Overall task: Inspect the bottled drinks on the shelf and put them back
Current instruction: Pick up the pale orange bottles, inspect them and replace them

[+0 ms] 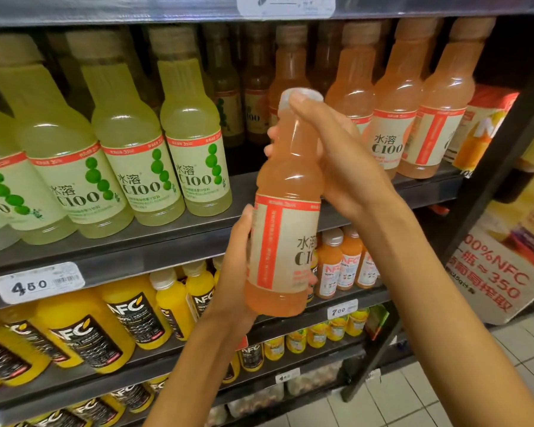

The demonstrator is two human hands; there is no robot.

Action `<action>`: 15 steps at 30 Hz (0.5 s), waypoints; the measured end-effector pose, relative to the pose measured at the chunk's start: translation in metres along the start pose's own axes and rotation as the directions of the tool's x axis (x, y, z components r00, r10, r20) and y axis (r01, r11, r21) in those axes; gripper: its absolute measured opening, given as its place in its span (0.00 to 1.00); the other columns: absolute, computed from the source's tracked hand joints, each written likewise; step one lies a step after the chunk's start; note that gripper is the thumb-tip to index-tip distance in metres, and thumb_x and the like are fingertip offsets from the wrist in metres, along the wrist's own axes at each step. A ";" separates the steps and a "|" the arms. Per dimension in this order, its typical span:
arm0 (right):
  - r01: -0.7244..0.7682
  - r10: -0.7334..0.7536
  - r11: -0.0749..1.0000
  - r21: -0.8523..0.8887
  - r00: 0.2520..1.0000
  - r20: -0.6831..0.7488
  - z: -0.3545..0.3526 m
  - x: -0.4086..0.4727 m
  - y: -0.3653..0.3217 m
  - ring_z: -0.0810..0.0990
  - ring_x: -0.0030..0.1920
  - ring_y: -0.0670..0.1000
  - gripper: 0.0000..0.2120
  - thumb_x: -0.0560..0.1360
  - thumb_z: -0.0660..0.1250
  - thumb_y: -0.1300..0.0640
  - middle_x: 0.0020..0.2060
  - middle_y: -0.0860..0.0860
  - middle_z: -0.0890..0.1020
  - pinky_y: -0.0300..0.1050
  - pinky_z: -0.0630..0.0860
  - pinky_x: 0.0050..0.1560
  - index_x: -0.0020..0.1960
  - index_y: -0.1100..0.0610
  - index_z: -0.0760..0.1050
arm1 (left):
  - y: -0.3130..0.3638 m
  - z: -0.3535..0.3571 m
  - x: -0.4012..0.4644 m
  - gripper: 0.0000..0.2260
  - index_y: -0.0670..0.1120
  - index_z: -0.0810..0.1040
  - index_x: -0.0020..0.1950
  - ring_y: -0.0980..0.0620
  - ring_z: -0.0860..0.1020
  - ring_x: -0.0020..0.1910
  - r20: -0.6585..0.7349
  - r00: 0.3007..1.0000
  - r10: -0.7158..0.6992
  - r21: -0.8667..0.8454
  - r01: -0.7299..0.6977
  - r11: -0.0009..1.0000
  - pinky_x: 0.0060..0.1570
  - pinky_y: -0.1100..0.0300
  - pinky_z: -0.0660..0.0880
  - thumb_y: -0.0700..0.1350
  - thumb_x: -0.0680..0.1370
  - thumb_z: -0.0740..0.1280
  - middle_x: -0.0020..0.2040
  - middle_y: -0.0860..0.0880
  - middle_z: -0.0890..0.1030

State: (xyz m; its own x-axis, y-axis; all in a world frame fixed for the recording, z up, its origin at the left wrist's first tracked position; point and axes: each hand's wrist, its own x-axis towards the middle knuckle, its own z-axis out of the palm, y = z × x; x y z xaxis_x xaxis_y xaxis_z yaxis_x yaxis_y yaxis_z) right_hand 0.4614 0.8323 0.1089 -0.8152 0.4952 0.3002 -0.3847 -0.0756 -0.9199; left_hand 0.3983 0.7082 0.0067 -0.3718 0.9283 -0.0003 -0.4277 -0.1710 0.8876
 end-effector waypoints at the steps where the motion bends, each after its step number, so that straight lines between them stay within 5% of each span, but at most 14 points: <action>1: -0.024 0.019 0.997 0.068 0.996 0.084 -0.002 0.001 -0.001 0.83 0.42 0.50 0.12 0.77 0.64 0.50 0.41 0.52 0.83 0.46 0.79 0.45 0.57 0.56 0.73 | 0.003 0.001 -0.001 0.33 0.41 0.79 0.56 0.44 0.81 0.37 0.096 0.993 -0.072 -0.047 0.077 0.996 0.37 0.54 0.78 0.69 0.75 0.55 0.43 0.39 0.82; 3: -0.103 0.048 0.962 0.253 0.975 0.216 -0.001 0.003 -0.001 0.82 0.39 0.49 0.15 0.75 0.63 0.47 0.38 0.51 0.82 0.45 0.79 0.44 0.55 0.57 0.71 | 0.001 0.005 0.000 0.32 0.42 0.80 0.54 0.45 0.81 0.35 0.235 0.960 -0.150 -0.100 0.177 0.979 0.36 0.56 0.78 0.67 0.77 0.52 0.40 0.42 0.82; 6: -0.124 0.020 0.908 0.400 0.967 0.254 0.002 0.006 0.003 0.77 0.31 0.46 0.11 0.75 0.63 0.49 0.32 0.50 0.77 0.41 0.78 0.37 0.50 0.57 0.70 | -0.007 0.009 0.003 0.30 0.42 0.80 0.55 0.45 0.82 0.37 0.265 0.957 -0.122 -0.102 0.153 0.983 0.39 0.53 0.79 0.64 0.79 0.50 0.42 0.42 0.82; 11: -0.026 0.017 0.985 0.168 0.998 0.059 -0.007 0.003 -0.003 0.78 0.33 0.49 0.06 0.78 0.65 0.54 0.33 0.51 0.77 0.45 0.78 0.38 0.50 0.56 0.70 | 0.000 -0.010 0.004 0.27 0.49 0.73 0.68 0.47 0.78 0.61 0.067 0.997 0.028 0.169 -0.039 0.985 0.61 0.49 0.74 0.63 0.79 0.51 0.61 0.46 0.81; 15: 0.020 -0.025 0.999 -0.032 0.990 -0.138 -0.005 0.006 -0.005 0.83 0.37 0.51 0.15 0.76 0.69 0.50 0.36 0.52 0.82 0.49 0.80 0.40 0.58 0.56 0.73 | 0.002 -0.001 0.005 0.27 0.56 0.79 0.61 0.49 0.80 0.58 -0.014 0.997 0.073 0.256 -0.067 0.964 0.61 0.48 0.74 0.69 0.72 0.57 0.58 0.48 0.82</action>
State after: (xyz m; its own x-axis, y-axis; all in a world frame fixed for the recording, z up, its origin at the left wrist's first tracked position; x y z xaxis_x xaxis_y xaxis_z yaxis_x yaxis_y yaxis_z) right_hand 0.4605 0.8405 0.1136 -0.7380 0.6116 0.2851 -0.3872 -0.0378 -0.9212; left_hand 0.3944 0.7126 0.0076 -0.4136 0.9086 0.0577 -0.1765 -0.1422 0.9740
